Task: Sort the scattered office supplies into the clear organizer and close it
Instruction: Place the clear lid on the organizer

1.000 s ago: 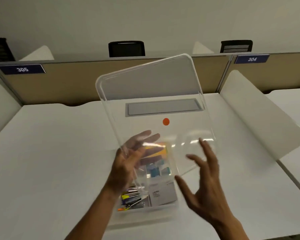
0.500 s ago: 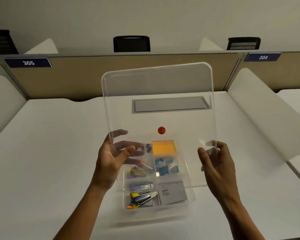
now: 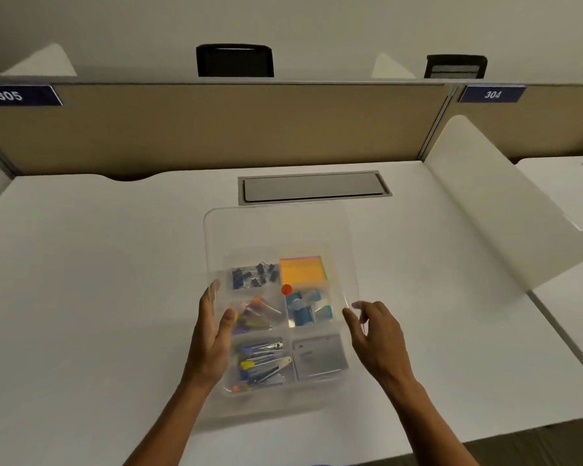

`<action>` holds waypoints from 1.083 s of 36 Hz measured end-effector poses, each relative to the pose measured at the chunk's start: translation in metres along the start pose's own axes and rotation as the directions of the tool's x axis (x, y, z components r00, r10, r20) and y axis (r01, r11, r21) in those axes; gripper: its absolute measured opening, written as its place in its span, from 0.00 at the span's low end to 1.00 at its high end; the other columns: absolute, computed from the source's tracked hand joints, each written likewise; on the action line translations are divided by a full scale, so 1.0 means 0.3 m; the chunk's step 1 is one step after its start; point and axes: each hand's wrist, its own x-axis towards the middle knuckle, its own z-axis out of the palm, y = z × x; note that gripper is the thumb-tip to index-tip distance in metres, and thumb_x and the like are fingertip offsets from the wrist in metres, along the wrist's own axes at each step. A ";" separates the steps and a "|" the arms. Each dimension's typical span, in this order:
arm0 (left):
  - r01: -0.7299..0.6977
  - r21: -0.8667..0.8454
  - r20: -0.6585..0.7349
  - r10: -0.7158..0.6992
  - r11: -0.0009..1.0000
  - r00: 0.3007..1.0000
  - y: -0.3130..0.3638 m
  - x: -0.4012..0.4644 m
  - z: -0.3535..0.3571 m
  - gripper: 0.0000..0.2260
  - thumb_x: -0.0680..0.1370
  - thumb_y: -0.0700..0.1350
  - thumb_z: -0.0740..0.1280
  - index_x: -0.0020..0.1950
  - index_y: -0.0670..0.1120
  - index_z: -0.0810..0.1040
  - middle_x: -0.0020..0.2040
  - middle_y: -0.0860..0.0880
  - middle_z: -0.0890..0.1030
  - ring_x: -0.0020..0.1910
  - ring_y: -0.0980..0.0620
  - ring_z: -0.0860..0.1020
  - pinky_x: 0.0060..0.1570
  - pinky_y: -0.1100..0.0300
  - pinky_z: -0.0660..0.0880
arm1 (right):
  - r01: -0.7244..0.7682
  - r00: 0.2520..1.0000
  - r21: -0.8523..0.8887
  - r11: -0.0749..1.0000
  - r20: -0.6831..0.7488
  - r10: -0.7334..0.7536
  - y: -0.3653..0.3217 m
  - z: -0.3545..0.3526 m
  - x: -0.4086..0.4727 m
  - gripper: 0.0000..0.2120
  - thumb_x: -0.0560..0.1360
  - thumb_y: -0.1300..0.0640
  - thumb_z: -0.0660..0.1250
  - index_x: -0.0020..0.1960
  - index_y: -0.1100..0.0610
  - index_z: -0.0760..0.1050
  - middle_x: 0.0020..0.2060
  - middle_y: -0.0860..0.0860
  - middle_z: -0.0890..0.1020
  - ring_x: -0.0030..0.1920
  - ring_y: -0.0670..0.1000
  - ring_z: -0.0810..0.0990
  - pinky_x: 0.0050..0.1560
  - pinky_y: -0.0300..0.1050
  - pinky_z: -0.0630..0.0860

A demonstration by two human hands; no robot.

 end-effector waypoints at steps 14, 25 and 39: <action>0.166 0.152 -0.083 -0.154 0.974 0.984 -0.118 0.044 0.068 0.22 0.84 0.46 0.53 0.79 0.47 0.56 0.77 0.47 0.62 0.75 0.48 0.63 0.69 0.58 0.63 | -0.099 0.989 -0.121 0.988 0.097 0.111 0.065 0.095 0.004 0.21 0.80 0.41 0.61 0.63 0.55 0.77 0.55 0.50 0.80 0.48 0.48 0.79 0.51 0.43 0.79; 0.193 0.298 -0.144 -0.156 0.935 0.977 -0.144 0.073 0.069 0.19 0.83 0.47 0.57 0.73 0.44 0.67 0.65 0.43 0.73 0.62 0.44 0.74 0.55 0.57 0.70 | -0.156 0.971 -0.128 0.979 0.160 0.176 0.050 0.120 0.056 0.21 0.81 0.41 0.58 0.64 0.55 0.73 0.55 0.51 0.83 0.50 0.52 0.82 0.50 0.46 0.78; 0.278 0.307 -0.289 -0.190 0.910 0.938 -0.117 0.052 0.082 0.11 0.81 0.53 0.61 0.50 0.45 0.71 0.33 0.60 0.76 0.32 0.61 0.75 0.27 0.66 0.66 | -0.160 0.972 -0.055 0.986 0.167 0.167 0.040 0.146 0.040 0.30 0.81 0.37 0.52 0.80 0.47 0.55 0.55 0.47 0.83 0.45 0.50 0.84 0.48 0.50 0.83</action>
